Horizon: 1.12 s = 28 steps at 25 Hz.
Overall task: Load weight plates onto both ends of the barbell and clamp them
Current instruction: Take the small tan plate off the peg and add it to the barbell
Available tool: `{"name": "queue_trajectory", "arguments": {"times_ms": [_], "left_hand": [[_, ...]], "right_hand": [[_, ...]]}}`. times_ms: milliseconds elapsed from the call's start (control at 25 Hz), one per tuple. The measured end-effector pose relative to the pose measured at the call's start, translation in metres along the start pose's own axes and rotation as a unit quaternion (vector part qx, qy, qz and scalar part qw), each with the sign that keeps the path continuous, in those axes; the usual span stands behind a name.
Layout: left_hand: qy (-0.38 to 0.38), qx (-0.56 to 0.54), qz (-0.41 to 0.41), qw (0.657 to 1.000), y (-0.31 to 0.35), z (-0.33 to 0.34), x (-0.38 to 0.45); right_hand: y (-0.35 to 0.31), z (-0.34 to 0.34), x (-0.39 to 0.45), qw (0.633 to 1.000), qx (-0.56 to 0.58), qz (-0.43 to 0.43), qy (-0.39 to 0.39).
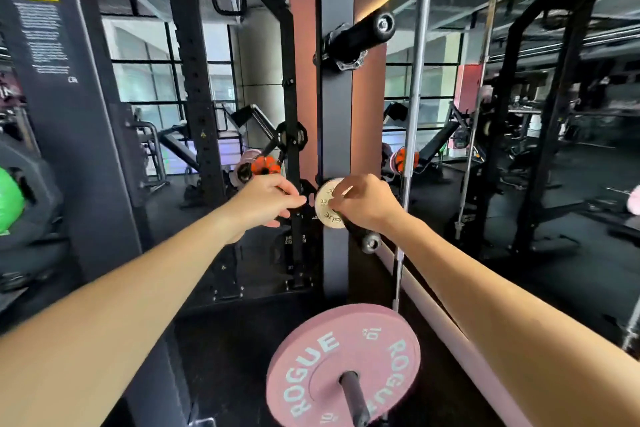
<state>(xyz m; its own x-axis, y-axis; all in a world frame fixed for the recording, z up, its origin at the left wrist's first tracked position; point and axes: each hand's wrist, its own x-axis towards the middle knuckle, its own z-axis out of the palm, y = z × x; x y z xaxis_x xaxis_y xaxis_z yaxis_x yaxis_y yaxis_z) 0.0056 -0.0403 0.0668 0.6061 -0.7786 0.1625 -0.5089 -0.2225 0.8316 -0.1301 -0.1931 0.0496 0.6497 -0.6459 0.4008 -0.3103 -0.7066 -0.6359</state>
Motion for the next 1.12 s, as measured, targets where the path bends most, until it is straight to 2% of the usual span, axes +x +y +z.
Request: {"name": "queue_trajectory", "arguments": {"times_ms": [240, 480, 560, 720, 880, 1120], "left_hand": [[0.026, -0.061, -0.067, 0.996, -0.019, 0.082, 0.095], [0.071, -0.038, -0.09, 0.993, -0.049, 0.11, 0.157], [0.061, -0.056, -0.095, 0.992, -0.049, 0.119, 0.168], [0.095, -0.038, -0.085, 0.991, -0.053, 0.132, 0.17], [0.076, -0.037, -0.06, 0.995, -0.053, 0.137, 0.147], [0.039, -0.064, -0.021, 0.997, -0.041, 0.134, 0.078]], "right_hand": [[0.099, 0.018, 0.093, 0.999, 0.016, 0.03, -0.015], [0.135, 0.048, 0.147, 0.991, 0.072, 0.068, -0.092], [0.145, 0.058, 0.15, 0.989, 0.103, 0.066, -0.083], [0.159, 0.053, 0.139, 0.983, 0.157, 0.069, -0.062], [0.164, 0.039, 0.106, 0.974, 0.199, 0.066, -0.079], [0.149, 0.018, 0.033, 0.979, 0.192, 0.047, -0.045]]}}
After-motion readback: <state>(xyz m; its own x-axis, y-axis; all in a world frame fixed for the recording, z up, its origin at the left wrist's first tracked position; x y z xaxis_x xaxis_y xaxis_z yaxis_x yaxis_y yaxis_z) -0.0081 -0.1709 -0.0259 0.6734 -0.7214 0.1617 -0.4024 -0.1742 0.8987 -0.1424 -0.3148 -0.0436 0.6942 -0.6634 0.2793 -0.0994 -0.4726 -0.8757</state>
